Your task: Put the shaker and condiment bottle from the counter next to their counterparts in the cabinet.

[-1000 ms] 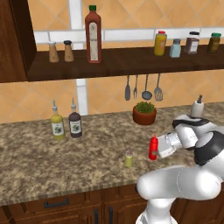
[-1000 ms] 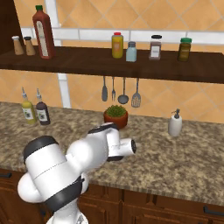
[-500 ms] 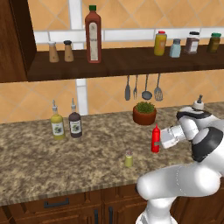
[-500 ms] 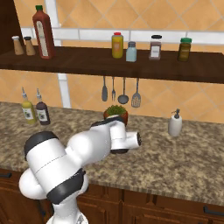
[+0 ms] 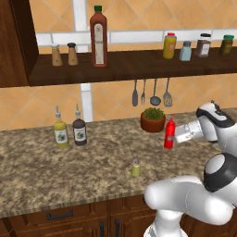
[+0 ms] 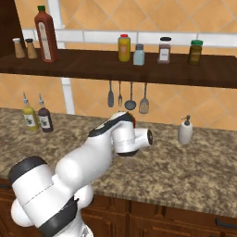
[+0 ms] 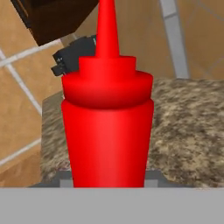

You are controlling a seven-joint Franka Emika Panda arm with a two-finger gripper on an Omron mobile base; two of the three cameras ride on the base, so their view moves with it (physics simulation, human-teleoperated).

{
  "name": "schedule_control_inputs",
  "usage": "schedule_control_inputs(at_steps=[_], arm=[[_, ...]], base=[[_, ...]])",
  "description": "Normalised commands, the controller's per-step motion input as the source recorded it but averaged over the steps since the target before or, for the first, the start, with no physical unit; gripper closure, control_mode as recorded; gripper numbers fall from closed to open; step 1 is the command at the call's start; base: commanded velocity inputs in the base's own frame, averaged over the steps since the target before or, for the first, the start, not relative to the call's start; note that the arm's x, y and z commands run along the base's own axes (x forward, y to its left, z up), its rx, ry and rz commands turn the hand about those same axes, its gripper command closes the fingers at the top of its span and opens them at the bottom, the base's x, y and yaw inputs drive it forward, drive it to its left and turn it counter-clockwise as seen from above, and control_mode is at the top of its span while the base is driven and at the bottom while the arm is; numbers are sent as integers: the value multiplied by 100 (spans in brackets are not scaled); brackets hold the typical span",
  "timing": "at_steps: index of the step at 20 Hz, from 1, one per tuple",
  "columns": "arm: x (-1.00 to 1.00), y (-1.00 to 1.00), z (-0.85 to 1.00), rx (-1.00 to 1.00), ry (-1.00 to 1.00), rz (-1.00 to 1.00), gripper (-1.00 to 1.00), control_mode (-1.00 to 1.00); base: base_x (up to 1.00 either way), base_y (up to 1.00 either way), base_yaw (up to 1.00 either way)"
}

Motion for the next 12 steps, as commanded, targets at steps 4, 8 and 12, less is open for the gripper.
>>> schedule_control_inputs(at_steps=[4,8,12], arm=[[-18,12,71,0,0,-15,100,-100],[-30,31,74,0,0,-13,100,-100],[-32,34,89,-3,-3,-10,100,-100]], base=[[0,0,0],[0,0,0],[0,0,0]])
